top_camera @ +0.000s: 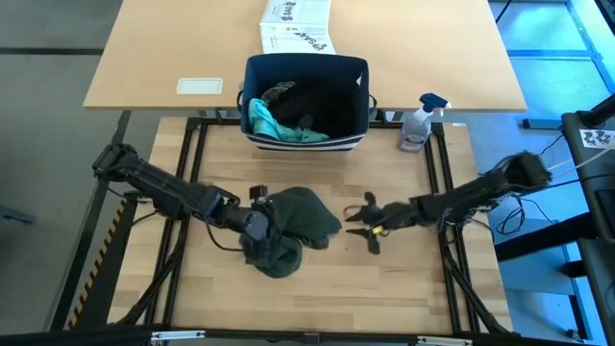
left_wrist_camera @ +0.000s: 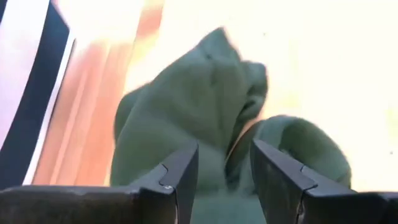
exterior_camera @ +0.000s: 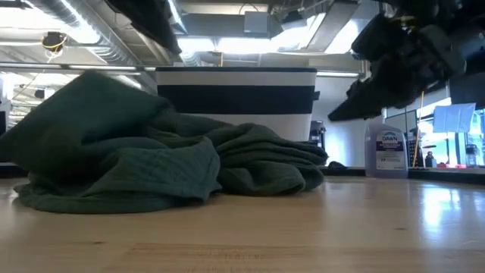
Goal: Fold Laundry from Bin
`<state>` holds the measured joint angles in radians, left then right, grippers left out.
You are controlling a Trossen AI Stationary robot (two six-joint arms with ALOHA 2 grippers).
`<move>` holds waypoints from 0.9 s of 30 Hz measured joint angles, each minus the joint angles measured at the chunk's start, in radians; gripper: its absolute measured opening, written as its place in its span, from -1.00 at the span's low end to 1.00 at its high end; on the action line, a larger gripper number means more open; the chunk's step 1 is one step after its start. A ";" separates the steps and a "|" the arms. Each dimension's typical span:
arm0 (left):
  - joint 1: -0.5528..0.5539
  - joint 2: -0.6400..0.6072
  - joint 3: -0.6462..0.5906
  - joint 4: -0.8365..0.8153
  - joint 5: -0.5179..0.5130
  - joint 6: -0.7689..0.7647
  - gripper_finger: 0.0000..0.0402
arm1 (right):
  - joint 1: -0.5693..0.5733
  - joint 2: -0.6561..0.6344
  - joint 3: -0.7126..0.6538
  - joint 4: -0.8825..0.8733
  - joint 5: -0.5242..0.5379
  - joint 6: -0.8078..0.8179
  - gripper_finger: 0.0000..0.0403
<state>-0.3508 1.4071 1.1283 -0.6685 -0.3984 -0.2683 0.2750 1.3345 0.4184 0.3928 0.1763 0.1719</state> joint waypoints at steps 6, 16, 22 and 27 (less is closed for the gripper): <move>-0.003 0.004 -0.023 0.072 -0.002 0.009 -0.31 | 0.027 0.206 0.110 0.002 0.151 -0.094 -0.25; -0.012 0.036 -0.163 0.295 0.023 0.011 -0.31 | 0.027 0.293 0.232 -0.137 0.188 -0.230 -0.87; 0.000 0.075 -0.268 0.477 0.022 0.010 -0.31 | 0.027 0.237 0.298 -0.207 0.260 -0.230 -0.90; 0.005 0.140 -0.279 0.577 -0.013 0.029 -0.31 | 0.027 0.176 0.357 -0.232 0.260 -0.230 -0.97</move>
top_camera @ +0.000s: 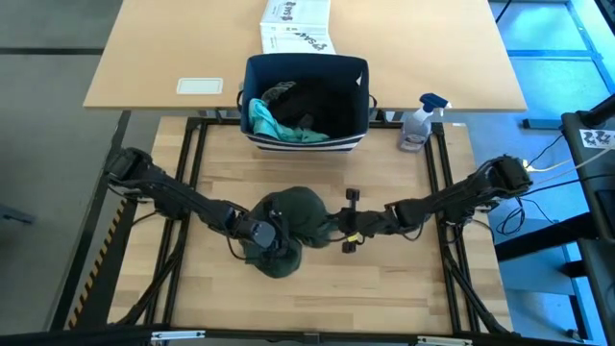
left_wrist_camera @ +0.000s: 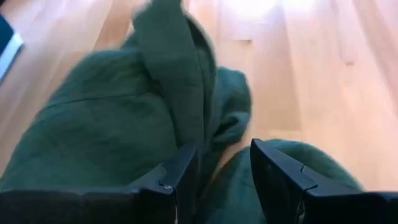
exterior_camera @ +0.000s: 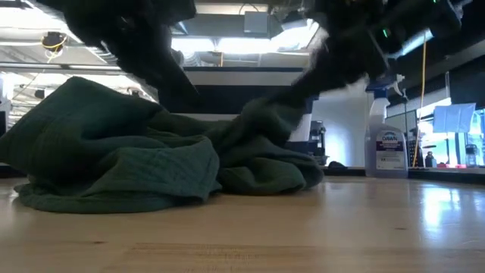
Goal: Fold Laundry from Bin
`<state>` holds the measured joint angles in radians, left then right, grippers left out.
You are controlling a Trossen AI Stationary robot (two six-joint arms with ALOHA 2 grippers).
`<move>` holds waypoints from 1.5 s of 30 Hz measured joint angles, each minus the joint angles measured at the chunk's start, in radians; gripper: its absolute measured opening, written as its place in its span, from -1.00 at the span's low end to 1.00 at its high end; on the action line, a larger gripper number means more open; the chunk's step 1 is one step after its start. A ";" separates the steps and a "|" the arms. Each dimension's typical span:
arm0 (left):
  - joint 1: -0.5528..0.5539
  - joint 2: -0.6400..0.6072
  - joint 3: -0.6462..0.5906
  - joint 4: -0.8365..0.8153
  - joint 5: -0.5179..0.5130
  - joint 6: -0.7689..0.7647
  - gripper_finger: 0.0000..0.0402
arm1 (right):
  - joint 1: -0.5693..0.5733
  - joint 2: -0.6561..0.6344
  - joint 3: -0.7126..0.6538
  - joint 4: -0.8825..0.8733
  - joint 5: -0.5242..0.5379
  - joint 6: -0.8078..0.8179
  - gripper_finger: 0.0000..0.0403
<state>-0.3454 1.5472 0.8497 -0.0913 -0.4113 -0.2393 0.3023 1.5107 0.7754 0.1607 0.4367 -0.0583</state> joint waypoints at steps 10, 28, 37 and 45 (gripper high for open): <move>0.023 0.064 0.003 0.238 -0.102 0.086 -0.31 | -0.001 -0.017 0.083 -0.009 -0.040 0.001 -0.95; 0.057 0.071 0.008 0.174 -0.042 0.143 -0.75 | 0.058 -0.110 0.084 -0.002 -0.002 -0.029 -0.95; 0.033 0.036 0.233 -0.058 -0.143 0.340 -0.96 | 0.067 -0.281 0.084 -0.060 0.051 -0.034 -0.93; 0.031 -0.015 0.631 -0.471 -0.221 0.430 -0.95 | 0.065 -0.505 0.084 -0.130 0.257 -0.134 -0.93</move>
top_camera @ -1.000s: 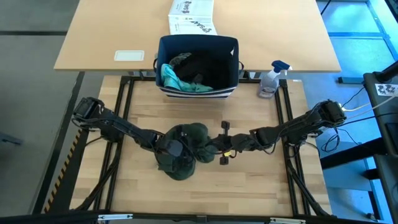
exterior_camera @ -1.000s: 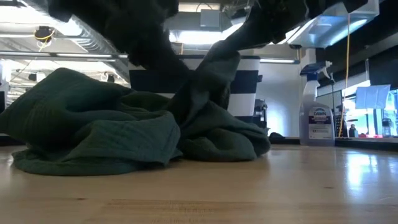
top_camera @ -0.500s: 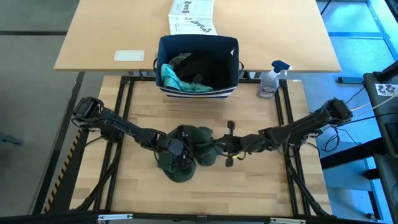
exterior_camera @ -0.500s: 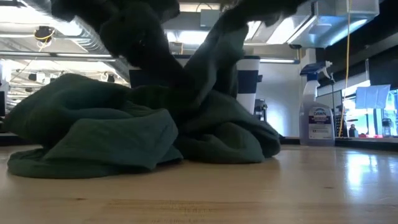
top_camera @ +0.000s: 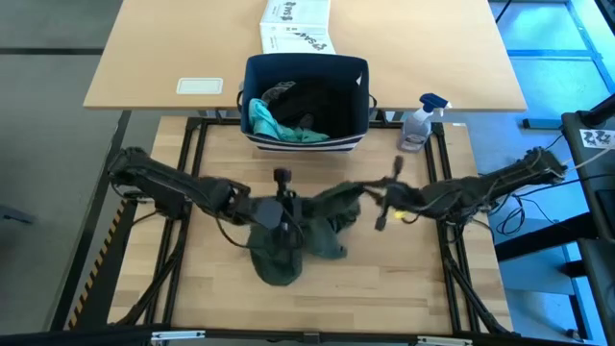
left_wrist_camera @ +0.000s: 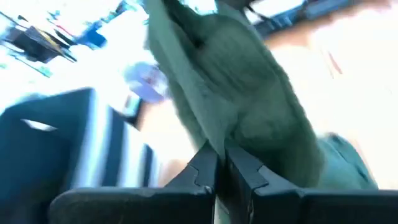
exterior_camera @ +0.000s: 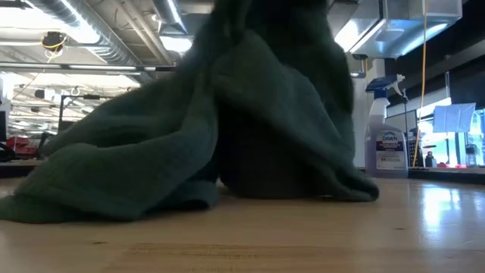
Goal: Fold Laundry from Bin
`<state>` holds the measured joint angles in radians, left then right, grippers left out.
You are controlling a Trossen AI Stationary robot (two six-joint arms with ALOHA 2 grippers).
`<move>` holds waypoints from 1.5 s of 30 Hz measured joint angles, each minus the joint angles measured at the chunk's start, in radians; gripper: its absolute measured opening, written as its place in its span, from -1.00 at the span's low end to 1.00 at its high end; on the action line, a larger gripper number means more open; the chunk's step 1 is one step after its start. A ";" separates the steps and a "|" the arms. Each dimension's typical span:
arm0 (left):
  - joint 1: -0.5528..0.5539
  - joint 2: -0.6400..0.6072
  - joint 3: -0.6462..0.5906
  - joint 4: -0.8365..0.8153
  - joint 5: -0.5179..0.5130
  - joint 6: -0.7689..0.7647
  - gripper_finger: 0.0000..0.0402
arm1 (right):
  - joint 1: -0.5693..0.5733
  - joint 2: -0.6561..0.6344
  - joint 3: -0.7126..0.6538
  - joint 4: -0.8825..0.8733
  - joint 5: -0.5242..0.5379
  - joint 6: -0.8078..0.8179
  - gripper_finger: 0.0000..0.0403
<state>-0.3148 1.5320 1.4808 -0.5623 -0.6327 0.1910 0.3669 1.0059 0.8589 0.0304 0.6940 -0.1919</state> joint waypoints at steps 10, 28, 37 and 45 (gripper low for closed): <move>0.009 -0.013 0.386 -0.242 -0.081 0.113 -0.94 | -0.001 -0.195 0.003 0.076 0.098 -0.049 -0.93; -0.055 -0.008 0.420 -0.233 -0.188 0.186 -0.94 | -0.036 0.014 -0.062 -0.316 -0.190 0.426 -0.58; -0.055 -0.008 0.420 -0.228 -0.206 0.187 -0.94 | -0.034 0.339 -0.191 0.001 -0.279 0.465 -0.23; -0.055 -0.008 0.420 -0.228 -0.215 0.188 -0.94 | -0.034 0.592 -0.193 0.373 -0.338 0.307 -0.19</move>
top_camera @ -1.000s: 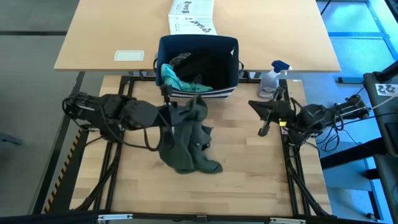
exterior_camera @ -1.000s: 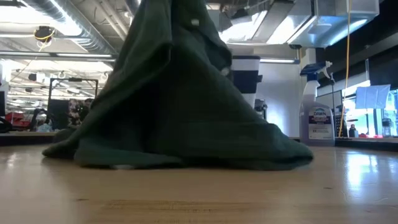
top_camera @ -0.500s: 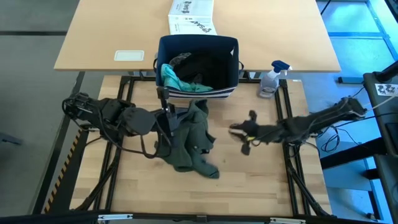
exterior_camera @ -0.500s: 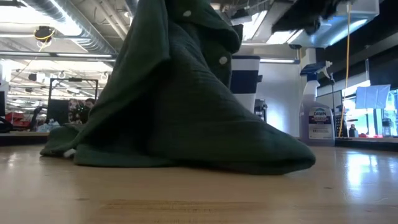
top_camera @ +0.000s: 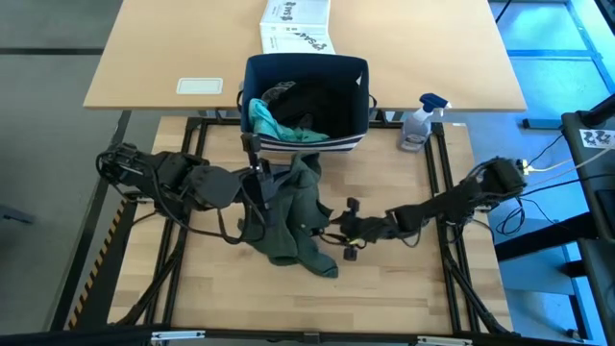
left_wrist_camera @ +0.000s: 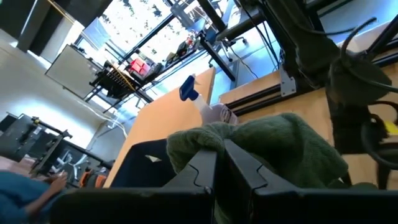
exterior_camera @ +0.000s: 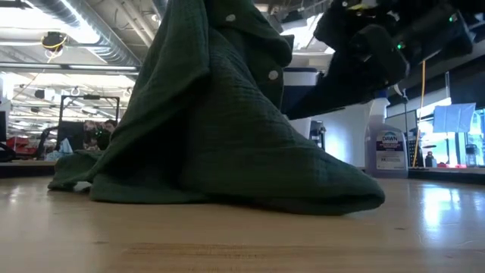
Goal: Fold Laundry from Bin
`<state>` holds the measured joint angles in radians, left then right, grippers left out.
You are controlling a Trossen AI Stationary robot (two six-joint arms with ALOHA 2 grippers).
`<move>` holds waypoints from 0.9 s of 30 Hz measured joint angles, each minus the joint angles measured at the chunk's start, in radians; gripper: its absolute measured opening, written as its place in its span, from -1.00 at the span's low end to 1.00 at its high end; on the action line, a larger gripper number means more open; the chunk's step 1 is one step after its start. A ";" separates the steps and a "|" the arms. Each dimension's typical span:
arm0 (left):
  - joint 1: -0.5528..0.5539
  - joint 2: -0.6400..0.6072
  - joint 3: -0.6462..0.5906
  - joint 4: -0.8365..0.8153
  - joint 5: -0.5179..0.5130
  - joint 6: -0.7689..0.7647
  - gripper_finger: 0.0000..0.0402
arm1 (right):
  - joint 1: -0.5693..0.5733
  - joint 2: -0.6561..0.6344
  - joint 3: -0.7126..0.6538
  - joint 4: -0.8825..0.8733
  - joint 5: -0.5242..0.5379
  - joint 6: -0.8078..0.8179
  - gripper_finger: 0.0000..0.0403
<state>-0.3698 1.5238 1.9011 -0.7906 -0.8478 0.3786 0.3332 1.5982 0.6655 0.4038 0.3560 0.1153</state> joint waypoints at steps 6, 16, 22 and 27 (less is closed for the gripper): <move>0.000 0.000 0.000 0.000 0.000 0.000 -0.94 | 0.000 0.071 0.000 0.171 0.044 -0.094 -0.20; 0.000 0.000 0.000 0.000 0.000 0.009 -0.94 | 0.000 0.074 0.000 0.196 0.036 -0.204 -0.93; -0.001 -0.006 0.000 -0.009 0.044 0.007 -0.94 | 0.018 0.009 0.000 0.124 0.071 -0.195 -0.87; -0.027 -0.041 0.000 -0.091 0.011 -0.065 -0.94 | 0.036 -0.140 0.000 -0.041 0.072 -0.195 -0.97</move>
<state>-0.3968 1.4827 1.9011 -0.8819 -0.8368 0.3141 0.3688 1.4585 0.6659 0.3632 0.4284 -0.0801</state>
